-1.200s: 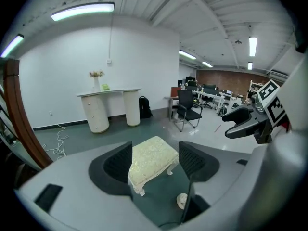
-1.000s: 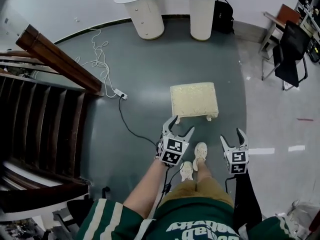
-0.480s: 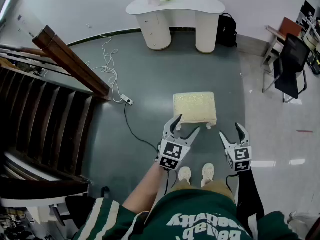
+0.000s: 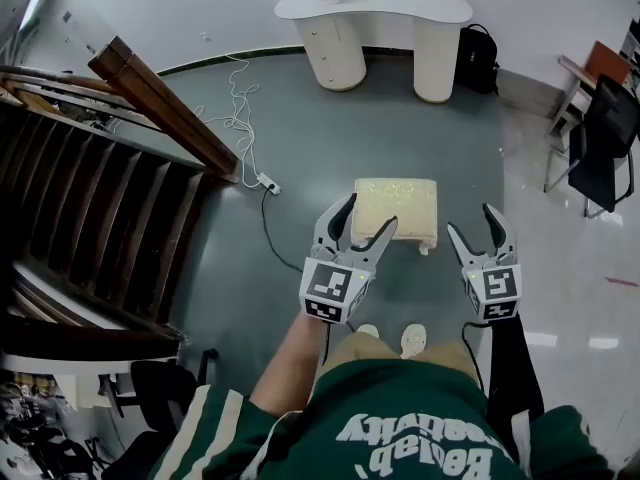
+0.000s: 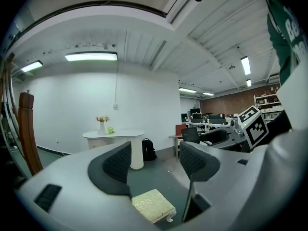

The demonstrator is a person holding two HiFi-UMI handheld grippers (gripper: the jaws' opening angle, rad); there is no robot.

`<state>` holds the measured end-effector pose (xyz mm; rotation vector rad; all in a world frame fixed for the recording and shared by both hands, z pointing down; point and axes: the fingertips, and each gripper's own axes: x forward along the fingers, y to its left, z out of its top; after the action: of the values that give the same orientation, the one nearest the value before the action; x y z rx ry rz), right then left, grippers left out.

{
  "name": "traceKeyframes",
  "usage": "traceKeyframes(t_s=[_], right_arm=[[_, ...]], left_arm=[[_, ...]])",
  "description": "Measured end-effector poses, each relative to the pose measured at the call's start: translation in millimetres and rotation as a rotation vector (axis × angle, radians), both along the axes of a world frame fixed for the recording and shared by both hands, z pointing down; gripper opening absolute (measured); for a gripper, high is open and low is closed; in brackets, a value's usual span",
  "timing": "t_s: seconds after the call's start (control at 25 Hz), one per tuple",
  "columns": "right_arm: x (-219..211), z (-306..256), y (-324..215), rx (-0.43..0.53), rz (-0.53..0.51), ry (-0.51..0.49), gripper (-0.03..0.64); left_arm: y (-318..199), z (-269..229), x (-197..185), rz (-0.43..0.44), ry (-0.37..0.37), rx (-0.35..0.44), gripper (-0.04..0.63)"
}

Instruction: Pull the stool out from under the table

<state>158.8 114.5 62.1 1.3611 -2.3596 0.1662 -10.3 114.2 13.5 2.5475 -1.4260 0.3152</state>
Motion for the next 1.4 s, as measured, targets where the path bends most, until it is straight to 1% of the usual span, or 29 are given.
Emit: traceKeyframes(t_s=[0.08, 0.24, 0.36, 0.48, 0.64, 0.76, 0.84, 0.88, 0.92, 0.96, 1.0, 1.04, 1.12, 1.28, 1.4], right_arm=[[9.3, -6.2, -2.7, 0.008, -0.008, -0.015, 0.327], [22.8, -18.1, 2.8, 0.021, -0.025, -0.040, 0.327], [29.5, -24.4, 12.5, 0.031, -0.045, -0.055, 0.325], [38.9, -24.5, 22.2, 0.035, -0.050, -0.061, 0.325], [46.1, -25.8, 28.3, 0.054, -0.049, -0.045, 0.327], [42.5, -30.8, 33.4, 0.056, -0.085, -0.028, 0.330], [42.2, -34.4, 32.5, 0.045, -0.081, -0.052, 0.319], [41.5, -36.9, 30.7, 0.042, -0.072, -0.069, 0.269], [39.9, -39.8, 29.1, 0.044, -0.070, -0.080, 0.144], [37.4, -42.9, 28.5, 0.053, -0.079, -0.082, 0.020], [34.9, -45.6, 29.4, 0.066, -0.093, -0.079, 0.003], [33.2, -47.9, 30.8, 0.078, -0.101, -0.075, 0.003], [32.3, -50.7, 31.4, 0.090, -0.088, -0.079, 0.003], [27.6, -50.3, 29.6, 0.087, -0.073, -0.099, 0.003], [24.5, -50.7, 30.0, 0.092, -0.075, -0.098, 0.003]], left_arm=[[1.5, -5.8, 7.9, -0.024, 0.006, 0.004, 0.321], [13.0, -18.6, 24.9, -0.035, 0.006, 0.018, 0.321], [21.5, -27.0, 30.4, -0.068, 0.051, 0.023, 0.321], [27.7, -26.0, 35.4, -0.105, 0.030, 0.040, 0.321], [34.0, -19.5, 38.4, -0.140, 0.027, 0.044, 0.321], [36.5, -17.9, 38.0, -0.146, 0.006, 0.042, 0.318], [35.8, -18.5, 37.5, -0.150, -0.007, 0.047, 0.307], [35.3, -18.1, 35.7, -0.158, -0.014, 0.048, 0.300], [35.0, -17.5, 33.3, -0.173, -0.022, 0.050, 0.257], [35.2, -17.0, 30.8, -0.195, -0.032, 0.052, 0.166], [36.2, -16.8, 28.6, -0.216, -0.046, 0.058, 0.054], [37.8, -16.9, 27.4, -0.228, -0.058, 0.064, 0.003], [40.2, -18.2, 24.2, -0.227, -0.064, 0.072, 0.003], [38.6, -17.6, 12.8, -0.238, -0.055, 0.063, 0.003], [38.2, -19.9, 17.9, -0.216, -0.068, 0.083, 0.003]])
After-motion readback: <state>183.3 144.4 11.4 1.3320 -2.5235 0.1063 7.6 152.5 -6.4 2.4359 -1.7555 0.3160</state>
